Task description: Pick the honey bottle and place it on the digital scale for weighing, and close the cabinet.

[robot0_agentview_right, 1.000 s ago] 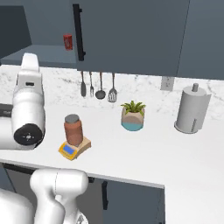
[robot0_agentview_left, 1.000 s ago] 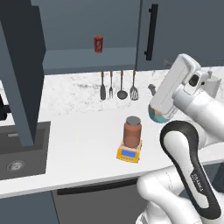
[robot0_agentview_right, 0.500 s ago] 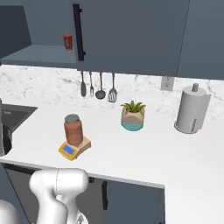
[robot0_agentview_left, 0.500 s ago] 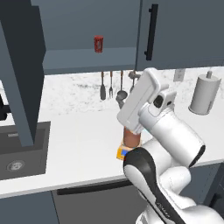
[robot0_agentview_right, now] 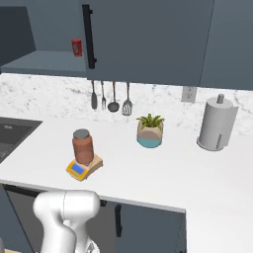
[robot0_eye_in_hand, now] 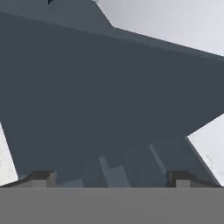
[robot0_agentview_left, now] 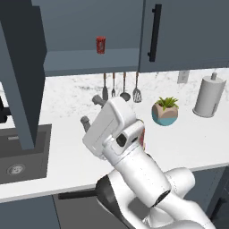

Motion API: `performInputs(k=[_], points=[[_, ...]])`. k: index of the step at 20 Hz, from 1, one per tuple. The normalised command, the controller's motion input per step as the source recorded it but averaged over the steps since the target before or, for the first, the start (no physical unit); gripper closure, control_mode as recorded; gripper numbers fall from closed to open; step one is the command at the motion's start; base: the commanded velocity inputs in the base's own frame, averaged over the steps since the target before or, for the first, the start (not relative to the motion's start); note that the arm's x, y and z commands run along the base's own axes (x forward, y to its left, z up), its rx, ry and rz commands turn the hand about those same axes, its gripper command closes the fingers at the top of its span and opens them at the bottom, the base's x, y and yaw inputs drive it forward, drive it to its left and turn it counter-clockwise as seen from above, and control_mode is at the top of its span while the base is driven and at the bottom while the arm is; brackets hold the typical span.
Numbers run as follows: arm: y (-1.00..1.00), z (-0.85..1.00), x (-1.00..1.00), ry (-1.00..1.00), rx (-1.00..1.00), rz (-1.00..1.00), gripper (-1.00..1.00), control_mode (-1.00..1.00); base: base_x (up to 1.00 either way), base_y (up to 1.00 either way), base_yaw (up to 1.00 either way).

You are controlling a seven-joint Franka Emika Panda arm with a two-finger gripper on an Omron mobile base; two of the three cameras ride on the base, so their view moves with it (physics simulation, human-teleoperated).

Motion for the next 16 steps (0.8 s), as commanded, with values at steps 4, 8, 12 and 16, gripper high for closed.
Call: performInputs(k=[4, 8, 12, 16], points=[[0.79, 0.0, -0.89, -0.08, 0.0, 0.0, -1.0, -1.0, 0.0, 0.0, 0.0], [0.58, 0.0, -0.93, 0.0, 0.02, 0.0, -1.0, -1.0, 0.0, 0.0, 0.0], [0.89, 0.0, -0.81, -0.07, 0.04, 0.0, -1.0, -1.0, 0.0, 0.0, 0.0], [0.88, 0.0, -0.59, -0.08, 0.01, 0.0, -1.0, -1.0, 0.0, 0.0, 0.0]])
